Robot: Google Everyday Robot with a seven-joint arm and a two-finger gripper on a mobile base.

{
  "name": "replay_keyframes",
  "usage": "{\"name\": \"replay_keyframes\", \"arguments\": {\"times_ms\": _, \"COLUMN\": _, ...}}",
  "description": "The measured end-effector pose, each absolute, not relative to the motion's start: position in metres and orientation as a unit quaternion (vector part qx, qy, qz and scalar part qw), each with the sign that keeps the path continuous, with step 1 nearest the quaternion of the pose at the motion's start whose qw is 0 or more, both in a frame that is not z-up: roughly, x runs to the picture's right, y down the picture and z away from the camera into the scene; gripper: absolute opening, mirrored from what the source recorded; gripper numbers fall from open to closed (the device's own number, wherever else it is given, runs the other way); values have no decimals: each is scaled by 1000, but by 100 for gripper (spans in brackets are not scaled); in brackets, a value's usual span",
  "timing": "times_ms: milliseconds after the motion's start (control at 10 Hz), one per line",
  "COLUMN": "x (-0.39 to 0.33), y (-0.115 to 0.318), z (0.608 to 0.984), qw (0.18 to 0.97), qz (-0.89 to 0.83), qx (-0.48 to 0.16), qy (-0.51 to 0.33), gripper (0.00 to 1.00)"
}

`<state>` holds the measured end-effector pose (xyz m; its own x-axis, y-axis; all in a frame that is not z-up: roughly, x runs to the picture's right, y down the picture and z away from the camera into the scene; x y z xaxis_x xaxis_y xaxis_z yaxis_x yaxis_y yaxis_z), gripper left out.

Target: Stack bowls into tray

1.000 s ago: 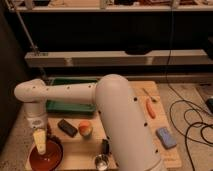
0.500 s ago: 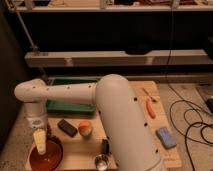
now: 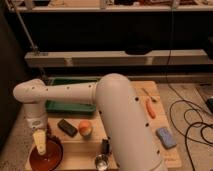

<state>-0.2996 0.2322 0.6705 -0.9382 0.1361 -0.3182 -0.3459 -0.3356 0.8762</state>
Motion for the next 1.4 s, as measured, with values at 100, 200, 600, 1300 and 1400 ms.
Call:
{"name": "replay_keyframes", "arguments": {"times_ms": 100, "x": -297, "y": 226, "z": 665, "qw": 146, "qz": 824, "qx": -100, "qy": 539, "gripper": 80}}
{"name": "replay_keyframes", "arguments": {"times_ms": 200, "x": -293, "y": 222, "z": 660, "qw": 144, "qz": 832, "qx": -109, "qy": 524, "gripper": 80}}
{"name": "replay_keyframes", "arguments": {"times_ms": 600, "x": -290, "y": 221, "z": 659, "qw": 147, "qz": 837, "qx": -121, "qy": 513, "gripper": 80}}
{"name": "replay_keyframes", "arguments": {"times_ms": 1300, "x": -273, "y": 210, "z": 673, "qw": 92, "qz": 877, "qx": -108, "qy": 459, "gripper": 80}}
{"name": "replay_keyframes", "arguments": {"times_ms": 1400, "x": -270, "y": 211, "z": 678, "qw": 85, "qz": 879, "qx": -105, "qy": 458, "gripper": 80}}
